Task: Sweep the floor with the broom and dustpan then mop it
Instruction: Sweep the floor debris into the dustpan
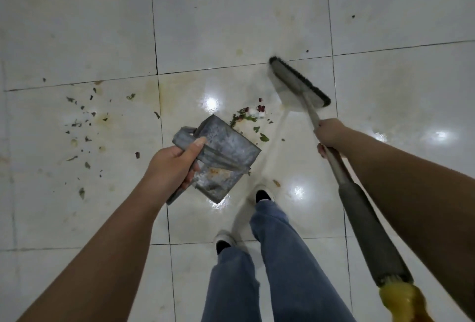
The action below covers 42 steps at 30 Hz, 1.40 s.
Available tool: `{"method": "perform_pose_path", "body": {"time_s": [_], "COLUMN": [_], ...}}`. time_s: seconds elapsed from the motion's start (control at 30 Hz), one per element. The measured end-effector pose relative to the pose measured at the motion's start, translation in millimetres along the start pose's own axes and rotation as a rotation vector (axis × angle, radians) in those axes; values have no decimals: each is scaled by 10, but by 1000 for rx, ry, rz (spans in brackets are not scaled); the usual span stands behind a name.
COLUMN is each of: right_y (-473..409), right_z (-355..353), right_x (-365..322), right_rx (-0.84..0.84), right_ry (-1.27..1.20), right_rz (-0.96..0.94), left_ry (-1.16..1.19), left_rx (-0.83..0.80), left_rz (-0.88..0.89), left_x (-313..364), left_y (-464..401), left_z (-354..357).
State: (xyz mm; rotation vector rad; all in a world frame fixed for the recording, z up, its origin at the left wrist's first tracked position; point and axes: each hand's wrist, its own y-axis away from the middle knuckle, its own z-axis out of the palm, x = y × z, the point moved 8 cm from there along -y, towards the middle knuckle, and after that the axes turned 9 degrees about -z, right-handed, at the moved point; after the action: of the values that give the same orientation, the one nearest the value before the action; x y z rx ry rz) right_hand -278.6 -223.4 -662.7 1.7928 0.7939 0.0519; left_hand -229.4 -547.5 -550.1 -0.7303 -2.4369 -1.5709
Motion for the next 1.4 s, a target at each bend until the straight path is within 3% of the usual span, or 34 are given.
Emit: {"method": "perform_pose_path", "body": {"time_s": [0.17,0.43,0.57,0.73,0.87,1.13,1.27,1.4], "right_y": [540,1298,1764,2005,2011,1712,1713,1906], "right_z": [525,326,549,1226,1797,1664,1531,1466], "right_x": [58,491,926,1402,1421,935,669,697], "right_rx": [-116,49,29,15,15,-137,-222,-189], "right_ry": [-37,-579,-663,-887,-1240,-1610,-1597,-1313], "right_rz": [25,271,381,390,415,279,235,323], "left_ry": [9,87,11,-109,-161,-196,-217,-231], "left_rx": [9,7,-52,-114,-137,-100,-90,-93], "left_rz": [-29,-40,-2,42,52,56,71,88], "left_x": [-491,-1186,-1335,-1493,-1647,-1630,-1492,-1326], "left_y": [173,421,540,627,638,558,556,552], "left_z": [-131,-578,-671,-776,-757,-720,-723,-657]}}
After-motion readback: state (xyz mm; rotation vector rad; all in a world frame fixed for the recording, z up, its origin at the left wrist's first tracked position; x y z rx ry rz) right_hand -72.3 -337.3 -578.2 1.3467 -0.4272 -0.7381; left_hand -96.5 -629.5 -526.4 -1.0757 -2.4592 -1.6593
